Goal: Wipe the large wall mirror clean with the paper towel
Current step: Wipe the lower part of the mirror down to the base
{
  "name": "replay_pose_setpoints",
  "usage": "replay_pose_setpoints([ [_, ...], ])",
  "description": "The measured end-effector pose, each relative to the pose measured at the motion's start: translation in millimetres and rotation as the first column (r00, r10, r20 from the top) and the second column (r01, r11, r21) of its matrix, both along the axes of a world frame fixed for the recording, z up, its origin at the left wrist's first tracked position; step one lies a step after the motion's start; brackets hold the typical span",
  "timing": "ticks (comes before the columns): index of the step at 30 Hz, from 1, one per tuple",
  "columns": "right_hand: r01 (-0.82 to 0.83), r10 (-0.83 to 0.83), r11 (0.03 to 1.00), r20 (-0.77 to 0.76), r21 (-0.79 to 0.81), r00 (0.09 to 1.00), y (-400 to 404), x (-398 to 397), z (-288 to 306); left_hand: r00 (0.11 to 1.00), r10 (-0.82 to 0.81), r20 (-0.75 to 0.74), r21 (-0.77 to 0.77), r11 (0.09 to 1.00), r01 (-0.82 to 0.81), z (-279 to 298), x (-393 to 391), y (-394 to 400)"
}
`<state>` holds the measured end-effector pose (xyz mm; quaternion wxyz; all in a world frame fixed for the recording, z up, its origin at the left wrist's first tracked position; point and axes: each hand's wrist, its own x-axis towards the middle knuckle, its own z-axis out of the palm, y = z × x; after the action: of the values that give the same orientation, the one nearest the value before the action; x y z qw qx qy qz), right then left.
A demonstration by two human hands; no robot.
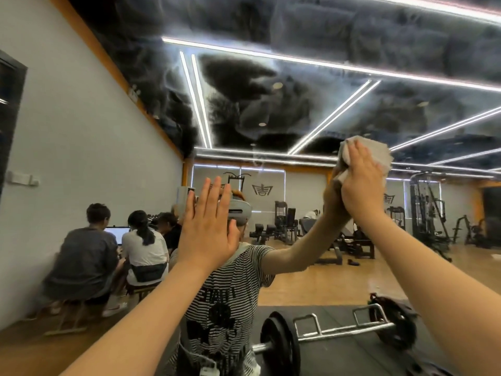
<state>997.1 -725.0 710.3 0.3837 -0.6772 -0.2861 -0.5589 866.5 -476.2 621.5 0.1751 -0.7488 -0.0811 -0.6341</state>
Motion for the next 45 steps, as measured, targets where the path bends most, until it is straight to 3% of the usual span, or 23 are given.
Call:
replay_pose_setpoints([
  [2,-0.107,0.104,0.992,0.052,0.071,0.993,20.3,-23.6,5.9,1.0,0.004,-0.006,0.001,1.0,-0.004,-0.3,-0.4,0.6],
  [4,-0.141,0.147,0.989,0.226,-0.041,0.963,52.7,-51.2,13.3,1.0,0.006,-0.009,-0.001,1.0,-0.006,0.0,-0.9,0.9],
  [7,0.001,0.133,0.938,0.363,-0.345,0.922,103.3,-79.8,26.4,1.0,0.001,-0.004,0.0,1.0,-0.001,1.1,-0.9,1.1],
  [10,0.166,0.0,0.87,0.337,-0.464,0.941,121.7,-74.8,33.3,1.0,0.01,-0.01,0.003,1.0,-0.01,0.5,-1.6,2.3],
  [15,0.167,-0.005,0.878,0.34,-0.449,0.94,95.9,-47.1,25.7,1.0,0.009,-0.02,0.004,1.0,-0.009,0.7,-2.7,2.3],
  [22,0.135,-0.097,0.953,0.15,-0.269,0.984,26.8,7.7,-2.5,0.999,0.013,-0.029,-0.011,1.0,-0.013,-0.1,-1.9,3.3],
  [26,0.081,-0.061,0.977,0.106,-0.198,0.993,4.4,21.1,-15.3,1.0,0.005,-0.011,-0.001,1.0,-0.005,0.2,-2.7,0.6],
  [31,-0.093,0.091,0.993,0.035,0.069,0.995,35.3,-28.8,-14.8,1.0,0.01,-0.01,0.007,1.0,-0.01,0.7,-3.1,-0.4],
  [33,-0.124,0.15,0.984,0.221,-0.126,0.964,69.2,-54.0,-22.8,1.0,-0.001,-0.011,0.005,1.0,0.001,1.5,-3.8,-0.1],
  [35,0.051,0.106,0.925,0.384,-0.378,0.917,102.7,-57.5,-33.1,1.0,-0.006,-0.001,0.007,1.0,0.006,1.8,-4.0,0.0],
  [37,0.171,0.038,0.858,0.391,-0.485,0.92,119.4,-48.6,-38.3,1.0,-0.011,0.004,0.009,1.0,0.011,1.3,-4.2,0.5],
  [41,0.204,0.001,0.866,0.408,-0.458,0.913,112.0,-40.7,-38.0,0.999,-0.035,-0.012,0.021,0.999,0.036,1.9,-6.8,0.1],
  [45,0.148,-0.04,0.918,0.286,-0.369,0.957,80.7,-27.5,-44.2,0.998,-0.012,-0.062,-0.005,1.0,0.012,1.6,-7.9,0.1],
])
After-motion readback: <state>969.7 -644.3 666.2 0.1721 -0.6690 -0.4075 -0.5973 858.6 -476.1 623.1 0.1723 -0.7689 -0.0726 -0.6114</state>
